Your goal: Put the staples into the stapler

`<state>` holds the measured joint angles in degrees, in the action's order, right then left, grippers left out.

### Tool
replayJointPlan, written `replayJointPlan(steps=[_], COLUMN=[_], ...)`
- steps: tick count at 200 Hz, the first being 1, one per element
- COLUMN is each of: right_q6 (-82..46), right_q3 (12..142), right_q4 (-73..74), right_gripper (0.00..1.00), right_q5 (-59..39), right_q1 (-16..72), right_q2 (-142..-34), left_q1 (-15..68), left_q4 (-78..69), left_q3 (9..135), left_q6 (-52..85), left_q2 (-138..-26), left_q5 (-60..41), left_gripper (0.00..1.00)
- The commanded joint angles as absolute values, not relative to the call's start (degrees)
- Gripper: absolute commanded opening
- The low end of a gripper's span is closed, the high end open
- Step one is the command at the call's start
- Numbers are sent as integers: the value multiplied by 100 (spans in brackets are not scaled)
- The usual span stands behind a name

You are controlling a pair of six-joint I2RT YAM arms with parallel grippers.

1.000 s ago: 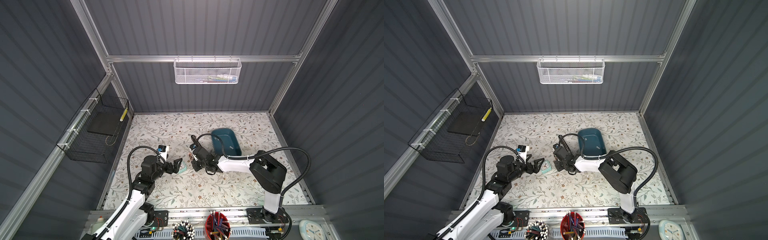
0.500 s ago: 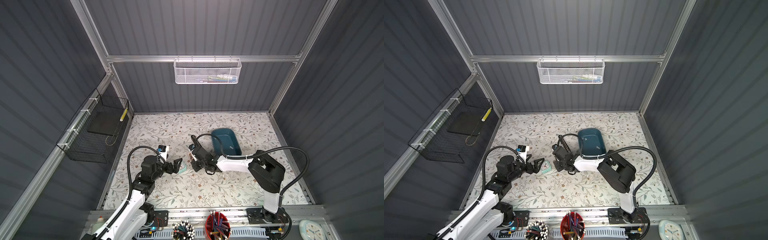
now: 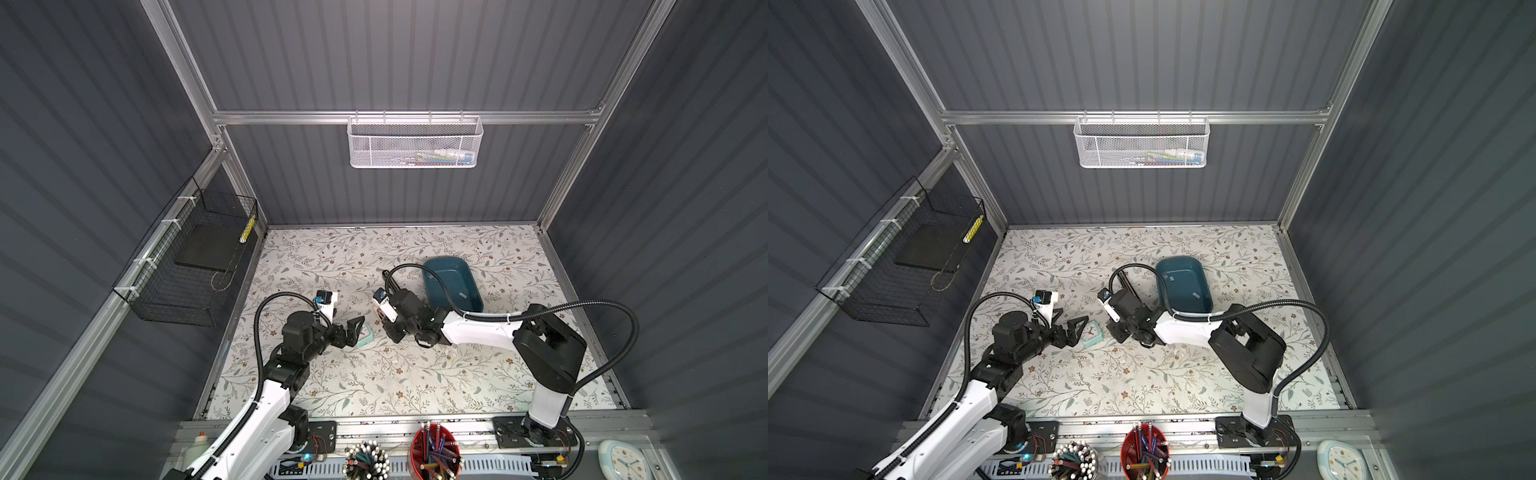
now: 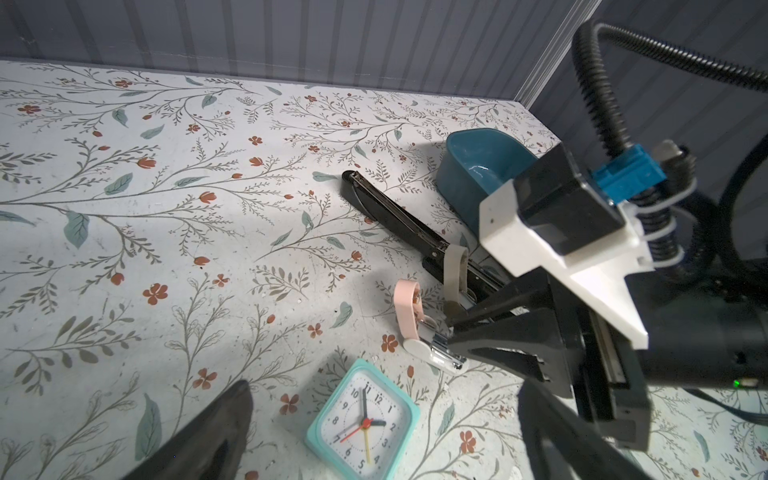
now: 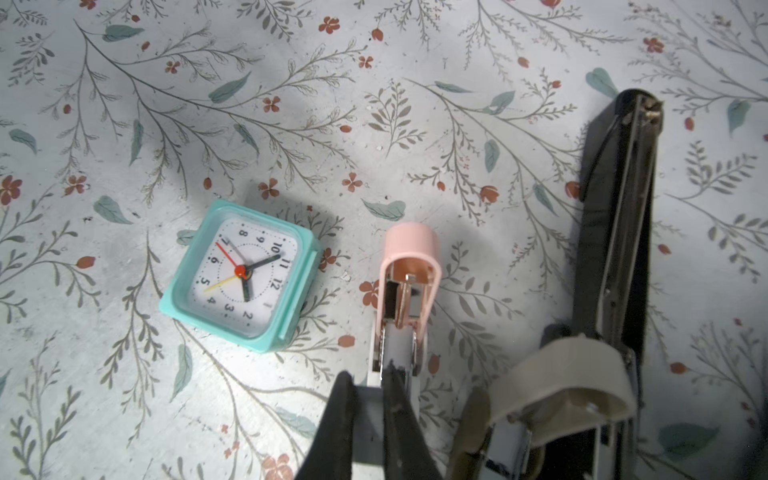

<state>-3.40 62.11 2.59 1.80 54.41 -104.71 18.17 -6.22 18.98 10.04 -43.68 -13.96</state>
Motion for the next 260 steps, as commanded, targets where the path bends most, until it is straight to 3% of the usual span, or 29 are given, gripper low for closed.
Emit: replayJointPlan(steps=[1,75,204,260], right_q6=[-389,-260,-325,-386], right_q3=[6053,4725,4737,4821], right_q4=[587,2599,2927,2890], right_gripper=[0,0,0,0], right_q5=[45,147,-750,-703], right_q1=[5423,5347,4956,4948], right_q2=[-10560,-10183,-10280,-10473], left_q1=[1811,1811,1811,1811], left_q4=[-571,-560,-561,-567], left_q3=[1819,1828,1855,1855], left_q6=[896,889,880,882], left_q2=[-4298,-4279,-4350,-4349], left_q5=[-1363,-1341,-1274,-1286], left_gripper=[100,100,100,100])
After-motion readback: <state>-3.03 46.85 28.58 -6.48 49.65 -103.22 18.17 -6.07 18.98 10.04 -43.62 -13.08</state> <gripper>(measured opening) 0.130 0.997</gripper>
